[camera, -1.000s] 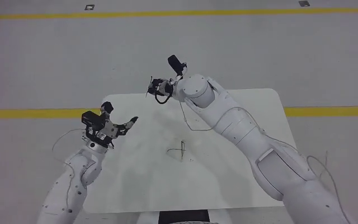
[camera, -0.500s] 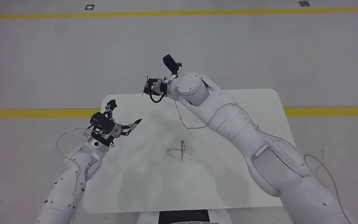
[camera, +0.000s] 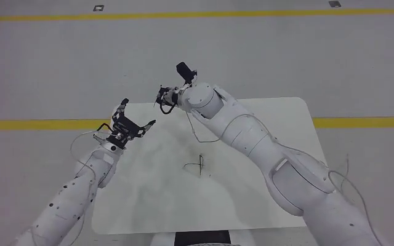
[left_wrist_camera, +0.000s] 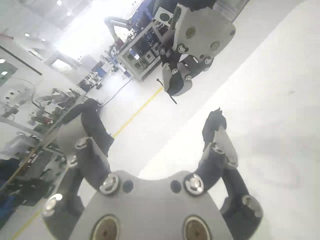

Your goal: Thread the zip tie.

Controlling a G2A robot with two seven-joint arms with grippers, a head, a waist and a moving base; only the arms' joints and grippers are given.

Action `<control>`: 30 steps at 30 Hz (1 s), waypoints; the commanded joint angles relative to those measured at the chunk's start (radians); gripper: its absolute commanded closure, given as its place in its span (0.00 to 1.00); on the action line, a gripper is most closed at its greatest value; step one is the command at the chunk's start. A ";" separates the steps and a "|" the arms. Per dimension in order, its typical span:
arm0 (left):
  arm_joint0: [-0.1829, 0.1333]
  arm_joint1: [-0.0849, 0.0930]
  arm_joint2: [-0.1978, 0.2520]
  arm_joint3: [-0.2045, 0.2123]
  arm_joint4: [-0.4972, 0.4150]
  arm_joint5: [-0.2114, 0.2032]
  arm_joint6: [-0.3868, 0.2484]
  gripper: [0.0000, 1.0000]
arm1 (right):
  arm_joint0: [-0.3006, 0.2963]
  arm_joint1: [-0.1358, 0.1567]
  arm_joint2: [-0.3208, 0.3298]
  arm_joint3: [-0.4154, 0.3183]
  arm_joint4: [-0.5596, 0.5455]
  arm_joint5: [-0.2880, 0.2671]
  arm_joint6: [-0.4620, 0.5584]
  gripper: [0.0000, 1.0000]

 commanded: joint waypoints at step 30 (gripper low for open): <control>-0.097 0.042 0.150 0.033 0.000 0.126 -0.087 0.00 | -0.076 -0.003 0.055 -0.040 -0.019 0.000 -0.019 1.00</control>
